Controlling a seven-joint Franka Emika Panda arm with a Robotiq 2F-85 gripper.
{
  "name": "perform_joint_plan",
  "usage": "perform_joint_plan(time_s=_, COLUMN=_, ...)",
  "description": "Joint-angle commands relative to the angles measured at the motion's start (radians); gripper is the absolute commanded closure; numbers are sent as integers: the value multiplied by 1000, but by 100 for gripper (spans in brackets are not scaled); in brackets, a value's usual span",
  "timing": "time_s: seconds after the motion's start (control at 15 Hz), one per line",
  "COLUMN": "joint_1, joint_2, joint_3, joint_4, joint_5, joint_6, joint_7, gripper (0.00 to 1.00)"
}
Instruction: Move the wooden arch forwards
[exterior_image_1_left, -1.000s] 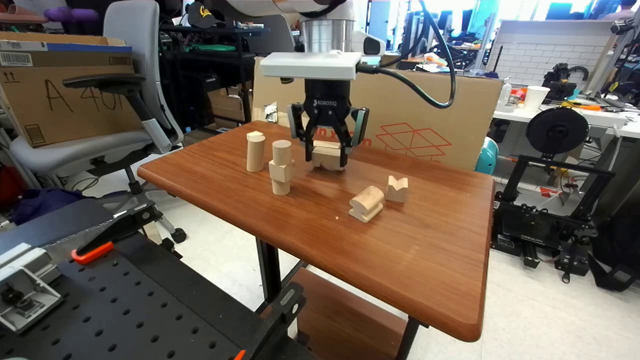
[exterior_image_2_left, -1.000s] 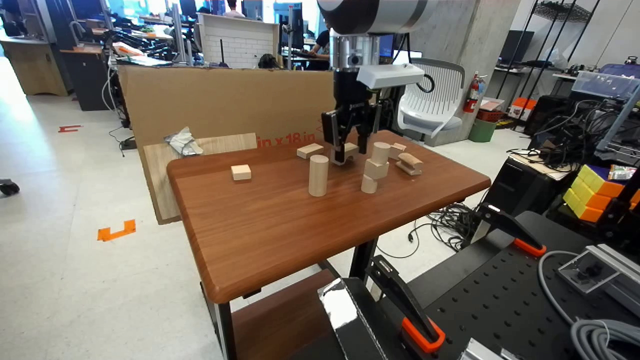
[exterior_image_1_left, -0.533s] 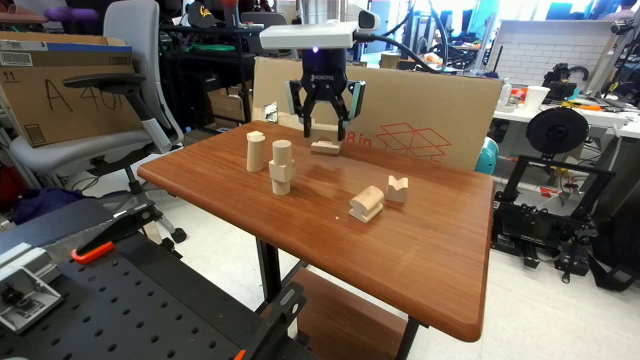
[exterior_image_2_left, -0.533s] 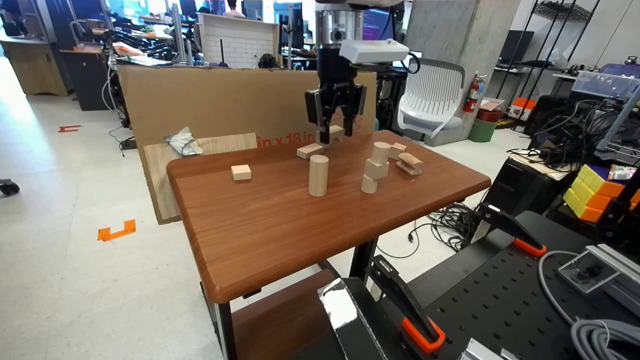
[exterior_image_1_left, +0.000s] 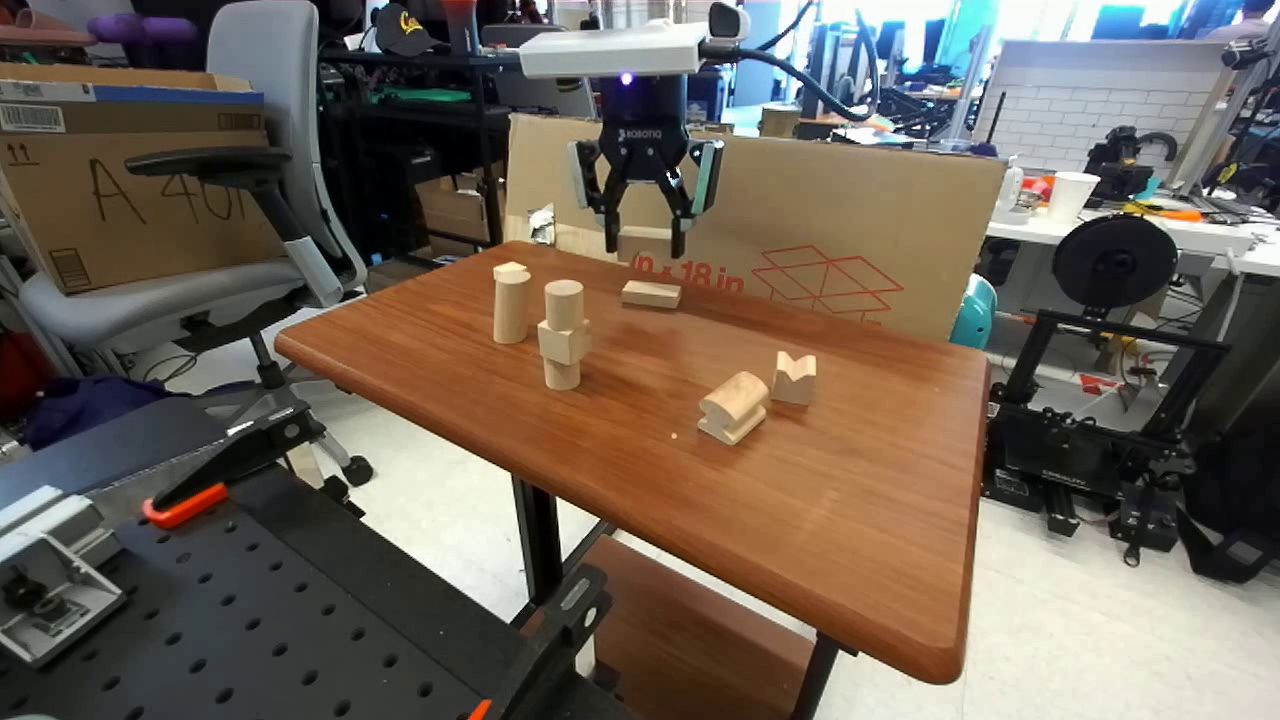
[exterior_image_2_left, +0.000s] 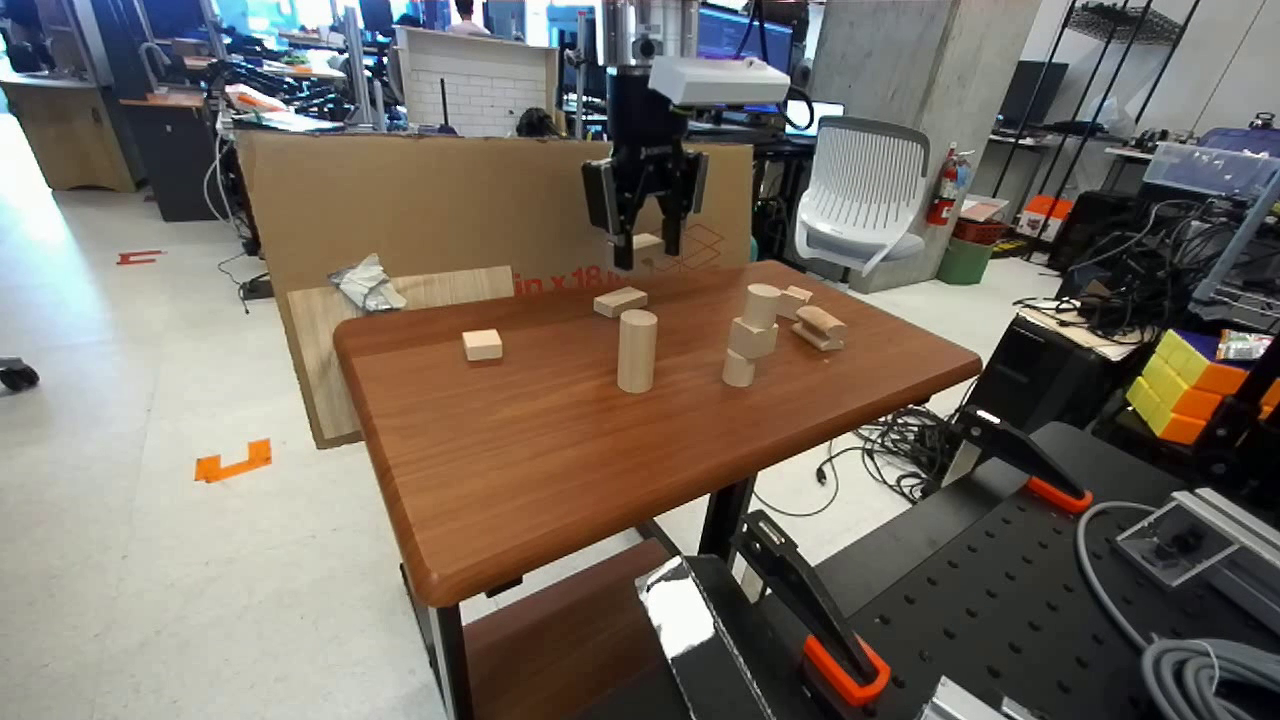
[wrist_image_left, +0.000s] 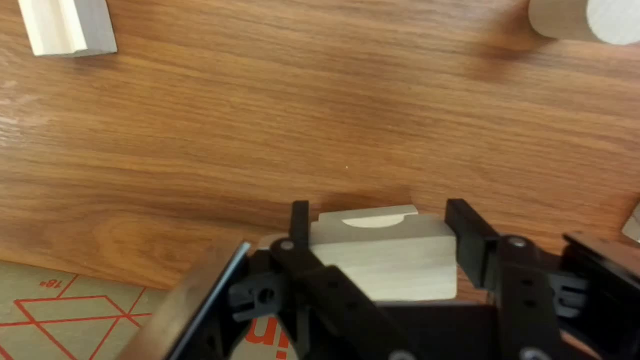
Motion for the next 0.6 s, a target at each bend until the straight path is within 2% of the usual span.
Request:
perform_joint_plan(time_s=0.0, joint_1=4, joint_2=41, joint_3=8, joint_4=72, joint_5=-11, joint_6=-43, joint_7=12, gripper=57)
perform_joint_plan(time_s=0.53, joint_1=10, joint_2=95, joint_3=10, joint_4=133, joint_5=-10, joint_6=-50, joint_7=15, gripper=57)
